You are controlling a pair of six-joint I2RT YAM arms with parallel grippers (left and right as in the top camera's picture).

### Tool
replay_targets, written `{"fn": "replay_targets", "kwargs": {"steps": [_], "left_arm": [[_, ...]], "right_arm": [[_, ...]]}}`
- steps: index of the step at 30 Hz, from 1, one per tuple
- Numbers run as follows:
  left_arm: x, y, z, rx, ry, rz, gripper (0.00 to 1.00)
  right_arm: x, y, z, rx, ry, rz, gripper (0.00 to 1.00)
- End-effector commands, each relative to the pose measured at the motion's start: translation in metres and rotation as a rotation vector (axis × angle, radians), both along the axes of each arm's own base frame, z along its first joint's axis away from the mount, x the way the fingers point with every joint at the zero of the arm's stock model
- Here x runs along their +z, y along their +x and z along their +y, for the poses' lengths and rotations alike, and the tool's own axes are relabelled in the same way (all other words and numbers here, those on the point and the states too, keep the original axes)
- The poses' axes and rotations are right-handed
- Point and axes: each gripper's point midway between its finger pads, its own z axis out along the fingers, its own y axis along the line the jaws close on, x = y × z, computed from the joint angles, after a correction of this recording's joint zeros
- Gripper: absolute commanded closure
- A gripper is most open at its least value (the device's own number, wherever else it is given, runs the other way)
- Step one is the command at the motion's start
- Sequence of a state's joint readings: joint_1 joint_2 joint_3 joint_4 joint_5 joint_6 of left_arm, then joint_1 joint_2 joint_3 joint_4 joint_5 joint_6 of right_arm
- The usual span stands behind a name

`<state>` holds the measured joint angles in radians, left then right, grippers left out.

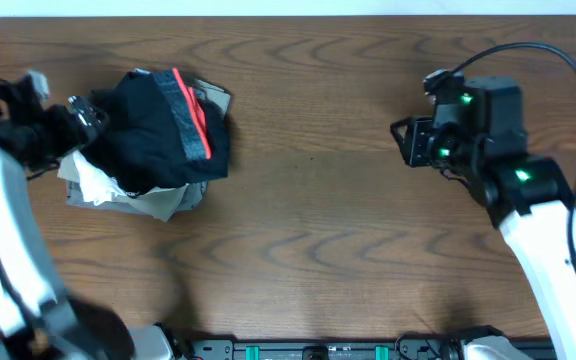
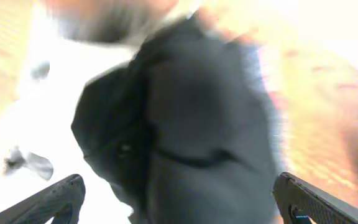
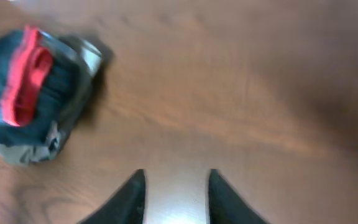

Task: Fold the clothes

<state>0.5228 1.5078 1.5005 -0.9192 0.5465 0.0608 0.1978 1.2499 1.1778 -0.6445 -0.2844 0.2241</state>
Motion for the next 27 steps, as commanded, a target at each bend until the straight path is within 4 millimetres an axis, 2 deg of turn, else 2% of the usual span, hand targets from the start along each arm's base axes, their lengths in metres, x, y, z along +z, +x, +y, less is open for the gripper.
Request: {"fn": "replay_targets", "kwargs": {"steps": [1, 3, 5, 7, 9, 16, 21, 27], "left_arm": [[0.087, -0.025, -0.041, -0.125, 0.15, -0.227, 0.02], [0.11, -0.05, -0.072, -0.234, 0.235, -0.297, 0.02], [0.122, -0.081, -0.098, -0.325, 0.314, -0.326, 0.02], [0.127, -0.101, -0.104, -0.325, 0.374, -0.326, 0.02], [0.135, -0.118, -0.106, -0.307, 0.433, -0.349, 0.02], [0.153, -0.144, -0.114, -0.294, 0.474, -0.428, 0.02], [0.154, -0.145, -0.114, -0.293, 0.475, -0.431, 0.02], [0.154, -0.145, -0.114, -0.294, 0.476, -0.431, 0.02]], "right_arm": [[0.038, -0.008, 0.0, 0.057, -0.033, -0.161, 0.58], [0.055, -0.011, 0.0, 0.069, -0.039, -0.23, 0.49], [0.067, -0.015, -0.001, 0.07, -0.035, -0.273, 0.39], [0.073, -0.018, -0.002, 0.069, -0.031, -0.293, 0.31], [0.077, -0.021, -0.002, 0.068, -0.029, -0.302, 0.01], [0.074, -0.024, -0.002, 0.07, -0.032, -0.286, 0.01], [0.068, -0.028, -0.002, 0.073, -0.034, -0.258, 0.01], [0.068, -0.034, 0.007, 0.102, 0.036, -0.224, 0.01]]}}
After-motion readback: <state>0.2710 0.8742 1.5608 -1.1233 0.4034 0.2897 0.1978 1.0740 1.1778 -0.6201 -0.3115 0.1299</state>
